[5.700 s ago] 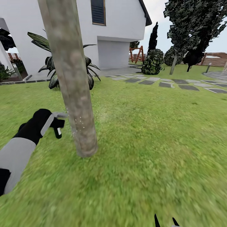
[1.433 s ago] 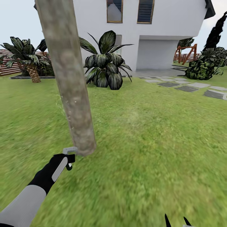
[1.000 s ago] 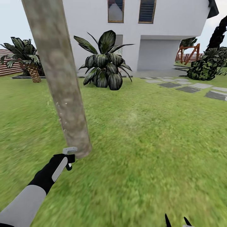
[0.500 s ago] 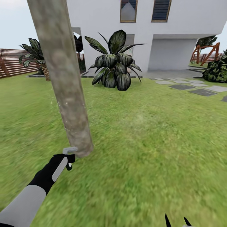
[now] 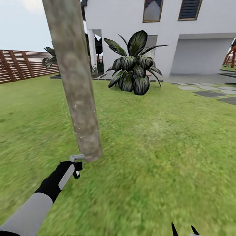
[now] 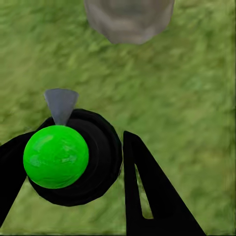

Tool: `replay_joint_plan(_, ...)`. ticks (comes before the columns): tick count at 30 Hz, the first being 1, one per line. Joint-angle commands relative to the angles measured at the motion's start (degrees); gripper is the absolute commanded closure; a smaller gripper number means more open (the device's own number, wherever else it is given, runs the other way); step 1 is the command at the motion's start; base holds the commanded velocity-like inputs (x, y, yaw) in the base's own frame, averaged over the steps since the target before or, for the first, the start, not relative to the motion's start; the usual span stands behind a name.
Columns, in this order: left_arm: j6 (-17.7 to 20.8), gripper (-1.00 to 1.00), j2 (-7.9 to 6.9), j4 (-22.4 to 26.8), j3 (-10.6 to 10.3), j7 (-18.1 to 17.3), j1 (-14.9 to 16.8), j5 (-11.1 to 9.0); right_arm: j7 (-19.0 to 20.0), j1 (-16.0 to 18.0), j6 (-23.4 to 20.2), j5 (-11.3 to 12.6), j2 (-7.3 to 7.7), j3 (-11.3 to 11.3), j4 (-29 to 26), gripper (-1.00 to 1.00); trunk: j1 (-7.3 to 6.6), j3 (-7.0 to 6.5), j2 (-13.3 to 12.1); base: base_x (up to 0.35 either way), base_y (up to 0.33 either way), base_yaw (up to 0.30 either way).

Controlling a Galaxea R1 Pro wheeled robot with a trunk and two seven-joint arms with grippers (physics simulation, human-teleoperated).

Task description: In the garden, pick up the pesticide atomizer on the floor and spray pesticide onto both trees until each tree trunk is fully covered.

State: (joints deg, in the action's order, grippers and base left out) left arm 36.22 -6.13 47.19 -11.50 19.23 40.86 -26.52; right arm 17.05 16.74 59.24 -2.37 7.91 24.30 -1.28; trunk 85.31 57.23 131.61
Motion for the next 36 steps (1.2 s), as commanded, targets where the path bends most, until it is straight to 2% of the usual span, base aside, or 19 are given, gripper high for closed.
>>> replay_joint_plan(1,0.4,1.00,0.43,-0.1,-0.1,0.0,0.0,0.4,0.0,0.0,0.0,0.0,0.00,0.0,0.0,-1.00,0.00,0.00,0.0,0.092,-0.271,0.276)
replay_joint_plan(6,1.1,1.00,0.84,1.2,-0.2,0.0,0.5,0.8,0.0,0.0,0.0,0.0,0.00,0.0,0.0,-1.00,0.00,0.00,0.0,0.058,-0.152,0.225)
replay_joint_plan(9,5.4,1.00,0.96,2.0,-0.1,0.3,1.4,1.0,0.0,0.0,0.0,0.0,0.06,0.0,0.0,-1.00,0.00,0.00,0.0,0.005,-0.012,0.029)
replay_joint_plan(10,6.5,1.00,1.12,2.0,0.0,0.6,2.9,1.0,0.0,0.0,0.0,0.0,0.07,0.0,0.0,-1.00,0.00,0.00,0.0,0.001,-0.002,0.006)
replay_joint_plan(12,9.9,1.00,2.54,1.6,-0.1,2.6,7.1,0.9,0.0,0.0,0.0,0.0,0.13,0.0,0.0,-1.00,0.00,0.00,0.0,0.000,-0.001,0.002)
replay_joint_plan(14,14.6,1.00,5.75,2.0,-0.2,3.6,9.7,1.0,0.0,0.0,0.0,0.0,0.16,0.0,0.0,-1.00,0.00,0.00,0.0,0.000,0.000,0.000)
replay_joint_plan(16,16.2,1.00,8.10,2.0,-0.1,6.9,13.0,1.0,0.0,0.0,0.0,0.0,0.17,0.0,0.0,-1.00,0.00,0.00,0.0,0.000,0.000,0.000)
replay_joint_plan(17,16.5,1.00,8.45,1.9,-0.1,9.1,14.4,1.0,0.0,0.0,0.0,0.0,0.18,0.0,0.0,-1.00,0.00,0.00,0.0,0.000,0.000,0.000)
replay_joint_plan(20,17.8,1.00,8.18,2.0,-0.1,13.6,16.4,1.0,0.0,0.0,0.0,0.0,0.18,0.0,0.0,-1.00,0.00,0.00,0.0,0.000,0.000,0.000)
replay_joint_plan(21,20.2,1.00,5.96,2.0,0.2,14.4,16.6,1.0,0.0,0.0,0.0,0.0,0.18,0.0,0.0,-1.00,0.00,0.00,0.0,0.000,0.000,0.000)
replay_joint_plan(23,20.9,1.00,2.17,1.9,0.3,14.3,16.3,0.5,0.0,0.0,0.0,0.0,0.18,0.0,0.0,-1.00,0.00,0.00,0.0,0.000,0.000,0.000)
replay_joint_plan(24,20.9,1.00,0.85,1.6,0.3,14.2,16.1,0.3,0.0,0.0,0.0,0.0,0.18,0.0,0.0,-1.00,0.00,0.00,0.0,0.000,0.000,0.000)
replay_joint_plan(25,20.8,1.00,0.14,1.4,0.3,14.2,16.0,0.3,0.0,0.0,0.0,0.0,0.18,0.0,0.0,-1.00,0.00,0.00,0.0,0.000,0.000,0.000)
replay_joint_plan(26,20.7,1.00,0.28,1.4,0.1,14.3,16.0,0.6,0.0,0.0,0.0,0.0,0.18,0.0,0.0,-1.00,0.00,0.00,0.0,0.000,0.000,0.000)
replay_joint_plan(28,20.8,1.00,1.86,1.8,-1.2,14.5,15.9,0.6,0.0,0.0,0.0,0.0,0.21,0.0,0.0,-1.00,0.00,0.00,0.0,0.046,0.000,0.000)
replay_joint_plan(31,21.0,1.00,5.90,1.5,-3.8,14.7,16.0,0.9,0.0,0.0,0.0,0.0,0.26,0.0,0.0,-1.00,0.00,0.00,0.0,0.256,0.000,0.000)
replay_joint_plan(34,21.2,1.00,6.73,1.3,-4.4,14.7,15.9,0.7,0.0,0.0,0.0,0.0,0.26,0.0,0.0,-1.00,0.00,0.00,0.0,0.327,0.000,0.000)
replay_joint_plan(36,21.2,1.00,6.37,1.1,-4.5,14.7,15.6,0.7,0.0,0.0,-0.1,0.0,0.26,0.0,0.0,-1.00,0.00,0.00,0.0,0.177,0.000,0.000)
